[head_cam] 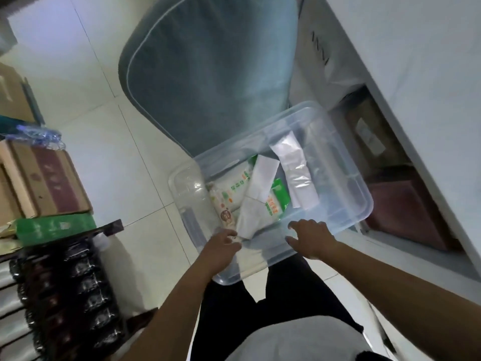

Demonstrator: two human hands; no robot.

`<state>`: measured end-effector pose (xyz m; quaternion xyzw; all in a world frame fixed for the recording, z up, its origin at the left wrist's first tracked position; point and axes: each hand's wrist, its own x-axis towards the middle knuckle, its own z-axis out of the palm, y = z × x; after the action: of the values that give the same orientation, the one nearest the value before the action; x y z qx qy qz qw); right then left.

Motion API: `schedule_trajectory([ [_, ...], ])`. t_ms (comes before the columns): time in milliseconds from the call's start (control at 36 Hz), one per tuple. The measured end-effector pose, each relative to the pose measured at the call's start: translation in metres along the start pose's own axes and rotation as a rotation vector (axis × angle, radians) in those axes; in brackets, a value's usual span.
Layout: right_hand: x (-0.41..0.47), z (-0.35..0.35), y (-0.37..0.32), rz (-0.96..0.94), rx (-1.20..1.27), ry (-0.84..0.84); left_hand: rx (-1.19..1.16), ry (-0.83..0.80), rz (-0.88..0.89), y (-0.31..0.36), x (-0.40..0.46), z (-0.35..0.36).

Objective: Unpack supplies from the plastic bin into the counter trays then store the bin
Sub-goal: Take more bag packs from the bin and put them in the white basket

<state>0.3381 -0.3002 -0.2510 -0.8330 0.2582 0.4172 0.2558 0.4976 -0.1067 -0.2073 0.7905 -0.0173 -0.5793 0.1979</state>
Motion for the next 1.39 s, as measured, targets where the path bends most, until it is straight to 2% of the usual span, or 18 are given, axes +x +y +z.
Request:
schedule_trajectory([
  [83,0.007,0.015,0.002,0.004,-0.071,0.033,0.081,-0.077,-0.012,0.001,0.030,0.007],
  [167,0.011,0.025,-0.001,-0.013,-0.106,0.138,0.123,-0.146,-0.033,0.005,0.062,0.009],
  [250,0.016,0.030,-0.007,-0.107,-0.112,0.192,0.180,-0.160,-0.048,0.014,0.098,0.012],
  [417,0.019,0.040,-0.006,-0.133,-0.056,0.425,0.340,-0.033,0.041,0.035,0.177,0.016],
  [639,0.030,0.044,-0.016,0.067,0.100,0.575,0.203,0.087,0.005,0.044,0.241,0.035],
  [806,0.032,0.049,-0.015,0.092,0.172,0.660,0.158,0.186,0.044,0.041,0.259,0.049],
  [1000,0.033,0.051,-0.014,0.086,0.165,0.666,0.139,0.124,0.080,0.040,0.249,0.053],
  [1167,0.031,0.044,-0.016,0.156,0.118,0.526,0.194,0.098,0.166,0.051,0.198,0.024],
  [1250,0.028,0.036,-0.014,0.144,0.233,0.410,0.105,0.047,0.189,0.061,0.154,0.002],
  [1306,0.023,0.027,-0.015,0.118,0.353,0.392,0.008,0.012,0.190,0.069,0.119,-0.012],
  [1389,0.007,0.002,-0.028,0.132,0.819,0.448,-0.151,-0.049,0.198,0.080,0.064,-0.030],
])
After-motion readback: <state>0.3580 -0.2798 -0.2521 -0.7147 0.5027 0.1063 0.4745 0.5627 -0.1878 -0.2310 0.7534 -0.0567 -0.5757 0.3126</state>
